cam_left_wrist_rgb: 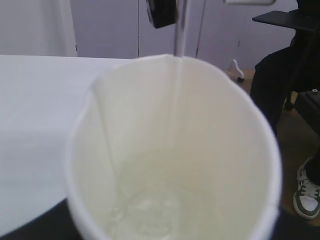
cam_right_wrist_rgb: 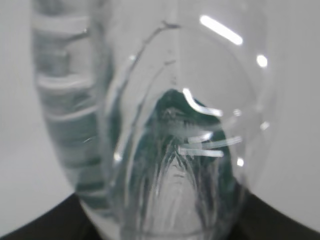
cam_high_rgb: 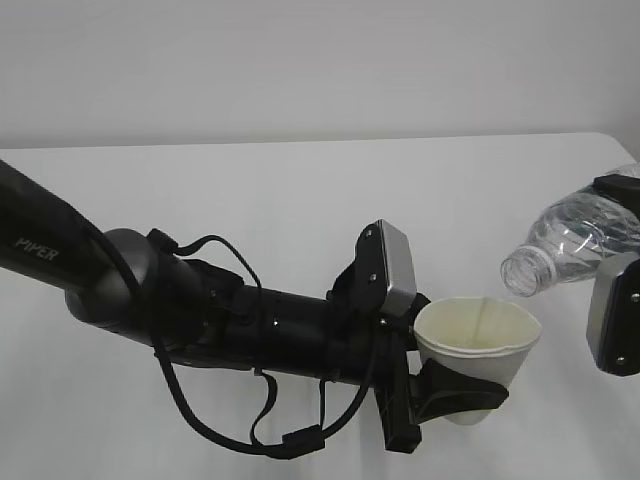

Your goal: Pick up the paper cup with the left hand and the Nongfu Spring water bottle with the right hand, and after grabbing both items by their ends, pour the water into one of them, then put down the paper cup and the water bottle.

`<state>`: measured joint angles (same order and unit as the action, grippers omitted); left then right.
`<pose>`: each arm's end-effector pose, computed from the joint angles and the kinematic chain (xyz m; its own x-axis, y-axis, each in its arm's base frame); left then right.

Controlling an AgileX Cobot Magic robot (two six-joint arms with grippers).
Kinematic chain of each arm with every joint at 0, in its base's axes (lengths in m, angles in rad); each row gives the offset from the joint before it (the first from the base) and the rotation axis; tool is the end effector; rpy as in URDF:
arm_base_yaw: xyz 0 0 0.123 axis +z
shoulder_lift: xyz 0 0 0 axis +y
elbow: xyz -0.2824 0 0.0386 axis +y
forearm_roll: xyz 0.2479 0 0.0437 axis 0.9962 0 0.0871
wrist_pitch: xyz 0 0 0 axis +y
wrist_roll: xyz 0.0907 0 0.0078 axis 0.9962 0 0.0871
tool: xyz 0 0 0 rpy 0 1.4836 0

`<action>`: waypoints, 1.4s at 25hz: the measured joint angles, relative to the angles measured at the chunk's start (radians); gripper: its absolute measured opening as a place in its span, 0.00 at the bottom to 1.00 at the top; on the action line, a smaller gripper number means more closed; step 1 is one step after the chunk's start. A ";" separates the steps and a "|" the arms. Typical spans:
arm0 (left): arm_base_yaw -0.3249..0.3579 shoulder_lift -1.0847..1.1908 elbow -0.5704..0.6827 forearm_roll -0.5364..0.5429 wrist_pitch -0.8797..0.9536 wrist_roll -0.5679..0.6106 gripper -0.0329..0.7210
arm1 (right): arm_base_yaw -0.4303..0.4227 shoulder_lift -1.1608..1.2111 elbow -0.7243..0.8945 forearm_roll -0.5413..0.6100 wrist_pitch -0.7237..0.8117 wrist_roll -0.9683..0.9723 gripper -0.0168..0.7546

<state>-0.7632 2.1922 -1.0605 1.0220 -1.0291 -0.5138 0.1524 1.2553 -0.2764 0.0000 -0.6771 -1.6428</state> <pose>0.2427 -0.3242 0.1041 -0.0499 0.2231 -0.9735 0.9980 -0.0268 -0.0573 0.2101 0.0323 0.2026 0.1665 -0.9835 0.0703 -0.1990 -0.1034 -0.9745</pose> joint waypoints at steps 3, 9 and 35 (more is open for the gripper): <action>0.000 0.000 0.000 0.000 0.000 0.000 0.56 | 0.000 0.000 0.000 0.000 0.000 0.000 0.48; 0.000 0.000 0.000 -0.002 0.000 0.000 0.56 | 0.000 0.000 0.000 0.000 -0.002 -0.008 0.48; 0.000 0.000 0.000 -0.004 0.000 0.000 0.55 | 0.000 0.000 0.000 0.000 -0.006 -0.020 0.48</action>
<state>-0.7632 2.1922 -1.0605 1.0182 -1.0291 -0.5138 0.1524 1.2553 -0.2764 0.0000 -0.6835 -1.6632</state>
